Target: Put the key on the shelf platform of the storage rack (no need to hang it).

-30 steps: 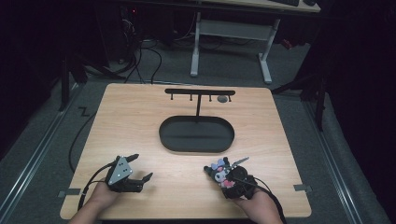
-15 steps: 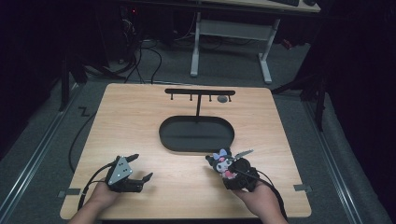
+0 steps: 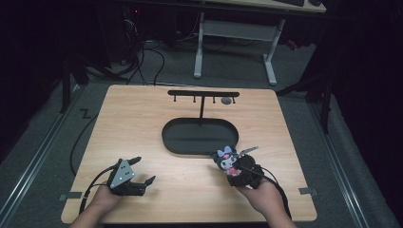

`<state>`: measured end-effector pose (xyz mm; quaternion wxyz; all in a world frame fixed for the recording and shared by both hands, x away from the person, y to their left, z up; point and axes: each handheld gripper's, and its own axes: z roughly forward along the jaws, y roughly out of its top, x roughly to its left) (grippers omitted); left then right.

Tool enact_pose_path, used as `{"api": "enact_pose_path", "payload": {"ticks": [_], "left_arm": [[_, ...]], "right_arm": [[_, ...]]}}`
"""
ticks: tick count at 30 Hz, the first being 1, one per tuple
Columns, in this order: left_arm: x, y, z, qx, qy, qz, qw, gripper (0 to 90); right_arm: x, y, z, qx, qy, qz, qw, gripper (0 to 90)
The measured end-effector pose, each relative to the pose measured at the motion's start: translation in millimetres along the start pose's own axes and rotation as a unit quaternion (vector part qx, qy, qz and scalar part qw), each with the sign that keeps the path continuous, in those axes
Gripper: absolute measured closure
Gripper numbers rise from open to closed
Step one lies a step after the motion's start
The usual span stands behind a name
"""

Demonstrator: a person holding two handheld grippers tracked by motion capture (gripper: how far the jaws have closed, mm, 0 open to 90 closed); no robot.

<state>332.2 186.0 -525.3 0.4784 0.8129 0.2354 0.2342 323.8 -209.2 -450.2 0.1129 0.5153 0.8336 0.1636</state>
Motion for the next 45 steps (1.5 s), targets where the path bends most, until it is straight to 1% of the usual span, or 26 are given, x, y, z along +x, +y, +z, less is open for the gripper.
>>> {"api": "enact_pose_path", "payload": {"ticks": [2,3,4,5,7,12,13,17,18,20,21,24,29,36,45], "left_arm": [[0.0,0.0,-0.1,0.001,-0.001,0.001,1.0,15.4],[0.0,0.0,-0.1,0.001,-0.001,0.001,1.0,15.4],[0.1,0.0,0.0,0.0,0.0,0.0,1.0,15.4],[0.2,0.0,0.1,0.001,0.0,-0.001,1.0,15.4],[0.2,0.0,0.0,0.0,0.0,-0.001,1.0,15.4],[0.2,0.0,-0.1,0.0,-0.001,0.0,1.0,15.4],[0.4,0.1,-0.2,0.001,-0.001,-0.001,1.0,15.4],[0.0,-0.1,-0.3,0.0,-0.001,0.001,1.0,15.4],[0.0,-0.1,-0.2,-0.001,-0.001,0.001,1.0,15.4],[0.2,-0.1,-0.2,-0.001,-0.001,0.0,1.0,15.4],[0.2,-0.1,-0.2,0.0,-0.001,0.0,1.0,15.4],[0.3,-0.1,-0.4,0.0,-0.001,0.0,1.0,15.4],[0.7,0.0,-0.5,0.0,-0.002,0.0,1.0,15.4],[0.7,-0.1,-0.6,0.0,-0.002,-0.001,1.0,15.4],[0.8,-0.2,-0.7,-0.001,-0.003,-0.002,1.0,15.4]], "right_arm": [[-1.6,1.8,0.7,-0.001,-0.001,-0.003,1.0,47.9],[-1.7,3.0,1.0,-0.001,-0.001,0.003,1.0,47.9],[-2.7,3.8,1.4,-0.003,-0.001,-0.002,1.0,47.9],[-2.5,4.8,1.5,-0.003,-0.003,0.002,1.0,47.9],[-4.1,7.4,2.6,-0.008,-0.003,0.002,1.0,47.9],[-6.1,13.2,4.0,-0.006,-0.006,0.007,0.9999,47.9],[-7.4,14.7,4.5,-0.008,-0.006,0.003,0.9999,47.9],[-9.3,19.6,6.4,-0.011,-0.004,0.014,0.9998,47.9],[-10.4,20.3,7.1,-0.014,-0.002,0.012,0.9998,47.9],[-11.1,22.5,8.0,-0.014,-0.002,0.019,0.9997,47.9],[-12.3,23.6,8.7,-0.016,-0.001,0.016,0.9997,47.8],[-13.3,27.5,8.8,-0.019,0.0,0.022,0.9996,47.9],[-12.9,35.5,3.9,-0.026,0.0,0.021,0.9994,47.9],[-13.8,48.7,-1.3,-0.032,-0.008,0.017,0.9993,47.9],[-15.7,64.7,3.6,-0.032,-0.01,0.018,0.9993,47.9]]}}
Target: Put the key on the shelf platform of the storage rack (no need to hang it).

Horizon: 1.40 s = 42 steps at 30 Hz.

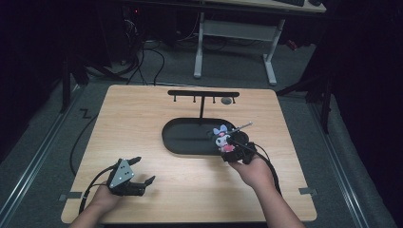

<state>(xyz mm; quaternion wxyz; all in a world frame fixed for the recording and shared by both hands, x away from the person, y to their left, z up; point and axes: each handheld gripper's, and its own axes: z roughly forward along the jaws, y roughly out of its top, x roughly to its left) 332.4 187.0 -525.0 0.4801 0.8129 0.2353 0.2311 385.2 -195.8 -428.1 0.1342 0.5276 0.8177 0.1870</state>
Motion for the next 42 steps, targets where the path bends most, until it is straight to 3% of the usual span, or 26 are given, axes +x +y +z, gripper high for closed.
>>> {"api": "enact_pose_path", "payload": {"ticks": [20,36,42], "left_arm": [[0.1,0.0,-0.1,0.0,0.0,-0.001,1.0,15.4],[0.2,-0.1,-0.1,0.0,0.0,0.0,1.0,15.4],[0.3,-0.2,-0.3,0.0,-0.001,-0.002,1.0,15.4]], "right_arm": [[-4.7,30.2,22.2,0.006,-0.008,0.009,0.9999,47.9],[-20.3,44.0,45.2,0.003,-0.006,0.043,0.999,47.9],[-19.5,51.3,53.4,0.009,-0.007,0.043,0.999,47.9]]}}
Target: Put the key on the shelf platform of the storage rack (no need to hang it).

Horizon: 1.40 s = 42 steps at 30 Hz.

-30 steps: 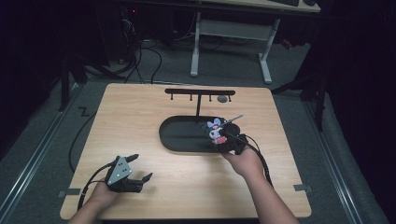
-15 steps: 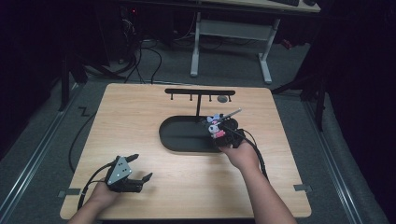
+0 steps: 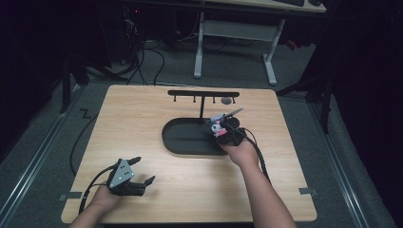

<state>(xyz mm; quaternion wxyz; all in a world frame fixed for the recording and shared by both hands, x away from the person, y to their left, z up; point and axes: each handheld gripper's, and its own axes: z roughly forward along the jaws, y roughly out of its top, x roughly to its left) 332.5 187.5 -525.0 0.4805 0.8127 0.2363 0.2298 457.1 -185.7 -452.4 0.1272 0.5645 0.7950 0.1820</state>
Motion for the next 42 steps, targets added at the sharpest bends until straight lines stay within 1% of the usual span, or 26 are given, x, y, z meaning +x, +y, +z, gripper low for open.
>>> {"api": "enact_pose_path", "payload": {"ticks": [6,8,10,12,14,17,18,20,23,24,27,29,31,39,42], "left_arm": [[0.2,-0.1,-0.4,-0.002,0.0,0.0,1.0,15.4],[0.3,-0.2,-0.5,-0.002,-0.001,-0.001,1.0,15.4],[0.3,-0.2,-0.4,-0.003,-0.001,-0.001,1.0,15.4],[0.5,-0.1,-0.2,-0.003,-0.001,-0.002,1.0,15.4],[0.7,-0.1,0.2,-0.004,-0.001,-0.002,1.0,15.4],[0.2,0.2,0.4,-0.002,-0.001,-0.001,1.0,15.4],[0.0,0.2,0.4,-0.001,-0.001,0.0,1.0,15.4],[0.0,0.2,0.4,-0.001,-0.001,0.001,1.0,15.4],[-0.1,0.3,0.7,0.0,0.0,0.001,1.0,15.4],[-0.1,0.3,0.7,0.0,0.0,0.001,1.0,15.4],[0.1,0.3,0.8,0.0,-0.001,0.0,1.0,15.4],[0.2,0.3,0.8,0.0,0.0,-0.001,1.0,15.4],[0.0,0.3,0.5,0.001,0.0,0.002,1.0,15.4],[-0.2,0.3,0.6,0.001,0.0,0.002,1.0,15.4],[-0.1,0.3,0.7,0.001,0.0,0.001,1.0,15.4]], "right_arm": [[4.9,8.7,5.0,-0.004,-0.008,-0.005,1.0,47.8],[5.3,9.3,7.3,-0.001,-0.009,-0.003,1.0,47.8],[5.4,8.5,11.1,0.008,-0.011,-0.005,0.9999,47.9],[6.5,4.7,15.5,0.02,-0.011,-0.01,0.9997,47.9],[6.5,0.0,16.2,0.025,-0.003,-0.005,0.9997,47.9],[4.7,-6.8,16.5,0.034,-0.006,-0.003,0.9994,47.7],[2.5,-10.2,16.7,0.036,0.0,0.003,0.9993,47.7],[1.3,-13.2,16.2,0.039,0.001,0.006,0.9992,47.6],[0.9,-16.1,16.5,0.039,0.006,0.011,0.9992,47.3],[0.4,-16.1,16.8,0.038,0.006,0.007,0.9992,47.2],[1.3,-15.0,17.9,0.038,0.008,0.011,0.9992,47.0],[1.3,-13.6,19.9,0.038,0.013,0.008,0.9992,46.9],[1.9,-12.3,22.7,0.041,0.014,0.012,0.999,46.8],[4.8,-9.1,27.6,0.043,0.014,0.015,0.9989,45.5],[4.6,-8.6,29.2,0.036,0.016,0.014,0.9991,44.9]]}}
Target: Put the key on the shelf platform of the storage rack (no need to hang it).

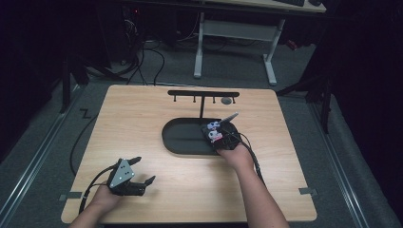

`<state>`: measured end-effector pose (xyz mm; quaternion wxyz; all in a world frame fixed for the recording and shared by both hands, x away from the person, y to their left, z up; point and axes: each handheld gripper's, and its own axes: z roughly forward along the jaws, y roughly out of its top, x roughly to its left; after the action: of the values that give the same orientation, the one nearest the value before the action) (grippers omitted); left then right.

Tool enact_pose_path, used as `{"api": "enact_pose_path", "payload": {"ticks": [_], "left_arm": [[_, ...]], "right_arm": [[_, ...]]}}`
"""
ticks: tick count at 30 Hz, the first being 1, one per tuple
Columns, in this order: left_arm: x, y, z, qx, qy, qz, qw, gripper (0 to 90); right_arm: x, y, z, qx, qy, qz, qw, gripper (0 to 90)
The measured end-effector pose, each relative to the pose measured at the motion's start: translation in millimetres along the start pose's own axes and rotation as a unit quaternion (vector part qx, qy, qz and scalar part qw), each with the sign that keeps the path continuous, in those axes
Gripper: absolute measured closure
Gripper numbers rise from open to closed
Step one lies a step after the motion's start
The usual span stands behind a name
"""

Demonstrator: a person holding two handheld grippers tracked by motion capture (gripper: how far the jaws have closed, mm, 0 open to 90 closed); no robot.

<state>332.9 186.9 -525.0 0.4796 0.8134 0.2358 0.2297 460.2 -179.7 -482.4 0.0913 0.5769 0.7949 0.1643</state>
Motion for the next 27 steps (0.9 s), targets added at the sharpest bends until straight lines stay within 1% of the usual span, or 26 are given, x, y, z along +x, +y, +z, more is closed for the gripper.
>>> {"api": "enact_pose_path", "payload": {"ticks": [1,3,7,9,10,13,20,24,25,27], "left_arm": [[-0.2,0.0,0.1,0.0,0.001,0.001,1.0,15.4],[-0.6,-0.1,0.1,0.001,0.001,0.003,1.0,15.4],[-0.5,-0.1,0.3,0.0,0.002,0.002,1.0,15.4],[-0.3,0.0,0.3,0.0,0.001,0.001,1.0,15.4],[-0.4,-0.1,0.3,0.0,0.002,0.001,1.0,15.4],[-0.3,0.0,0.4,0.0,0.001,0.002,1.0,15.4],[0.2,-0.1,0.5,0.002,0.003,-0.002,1.0,15.4],[1.8,0.0,1.1,0.003,0.005,-0.009,0.9999,15.4],[1.9,0.0,1.1,0.003,0.005,-0.01,0.9999,15.4],[1.3,-0.1,1.0,0.003,0.006,-0.008,1.0,15.4]], "right_arm": [[0.5,0.0,0.1,0.0,0.0,0.002,1.0,44.6],[0.2,0.1,1.1,-0.002,0.0,-0.001,1.0,43.5],[1.5,0.3,0.2,0.0,0.005,-0.001,1.0,37.5],[0.4,0.5,-1.3,-0.006,0.005,-0.002,1.0,34.5],[0.3,0.5,-2.3,-0.008,0.007,0.004,0.9999,34.1],[-1.8,0.4,-5.6,-0.011,0.006,0.008,0.9999,32.2],[-2.9,-0.1,-12.3,-0.021,0.014,0.013,0.9996,30.3],[-5.4,-0.3,-16.6,-0.028,0.024,0.016,0.9992,29.5],[-6.2,-0.6,-18.3,-0.035,0.026,0.017,0.9989,29.6],[-7.0,-1.0,-22.1,-0.04,0.026,0.015,0.9988,29.4]]}}
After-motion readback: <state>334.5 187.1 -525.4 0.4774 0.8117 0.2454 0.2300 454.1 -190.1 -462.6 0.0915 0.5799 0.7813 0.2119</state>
